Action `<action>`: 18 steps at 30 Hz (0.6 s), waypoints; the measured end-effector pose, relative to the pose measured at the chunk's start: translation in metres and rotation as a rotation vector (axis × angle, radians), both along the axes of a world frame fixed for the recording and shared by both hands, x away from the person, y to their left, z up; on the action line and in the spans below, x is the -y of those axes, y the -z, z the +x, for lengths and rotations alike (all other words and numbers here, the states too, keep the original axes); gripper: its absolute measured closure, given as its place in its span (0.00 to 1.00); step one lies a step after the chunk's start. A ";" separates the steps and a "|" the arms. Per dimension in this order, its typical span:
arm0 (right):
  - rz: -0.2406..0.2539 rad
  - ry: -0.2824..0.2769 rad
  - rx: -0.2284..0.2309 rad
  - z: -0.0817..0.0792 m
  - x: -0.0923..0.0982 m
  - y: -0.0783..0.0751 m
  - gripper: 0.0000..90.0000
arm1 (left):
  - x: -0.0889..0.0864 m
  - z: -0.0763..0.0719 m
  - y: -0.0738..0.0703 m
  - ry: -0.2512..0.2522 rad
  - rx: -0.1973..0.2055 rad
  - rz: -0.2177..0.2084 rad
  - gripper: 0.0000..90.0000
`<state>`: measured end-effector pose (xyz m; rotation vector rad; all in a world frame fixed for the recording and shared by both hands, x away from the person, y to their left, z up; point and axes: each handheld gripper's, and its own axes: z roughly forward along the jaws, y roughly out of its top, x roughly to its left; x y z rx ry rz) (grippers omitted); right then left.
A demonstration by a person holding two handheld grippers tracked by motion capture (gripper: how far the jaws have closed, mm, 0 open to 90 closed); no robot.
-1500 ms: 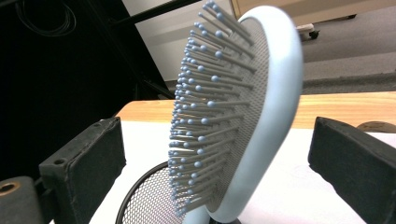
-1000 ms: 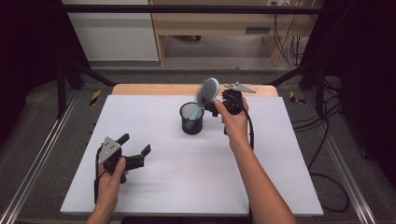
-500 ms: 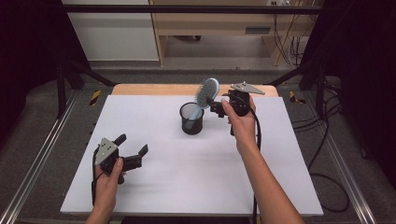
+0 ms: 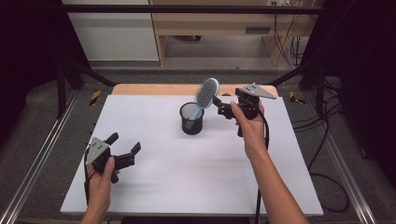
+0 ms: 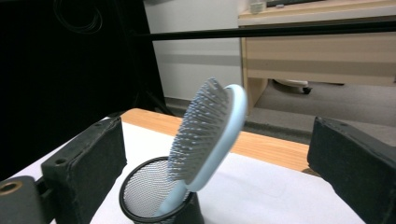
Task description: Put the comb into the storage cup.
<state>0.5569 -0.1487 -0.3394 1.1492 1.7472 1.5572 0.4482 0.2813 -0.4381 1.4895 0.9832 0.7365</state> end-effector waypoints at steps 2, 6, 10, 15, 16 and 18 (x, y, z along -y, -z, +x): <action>-0.006 0.008 0.005 -0.003 0.005 -0.001 0.04 | -0.004 -0.002 -0.002 0.001 0.014 0.044 0.02; -0.016 0.018 0.010 -0.008 0.016 0.001 0.04 | -0.017 -0.008 -0.004 0.003 0.013 0.041 0.02; -0.009 0.026 0.013 -0.013 0.027 0.002 0.04 | -0.029 -0.015 -0.006 -0.006 0.016 0.042 0.02; -0.006 0.029 0.021 -0.021 0.042 0.002 0.03 | -0.038 -0.021 -0.007 -0.011 0.024 0.040 0.02; -0.004 0.029 0.023 -0.023 0.044 0.003 0.03 | -0.039 -0.022 -0.007 -0.015 0.029 0.045 0.02; -0.011 0.029 0.031 -0.028 0.049 0.003 0.03 | -0.040 -0.022 -0.007 -0.007 0.039 0.042 0.02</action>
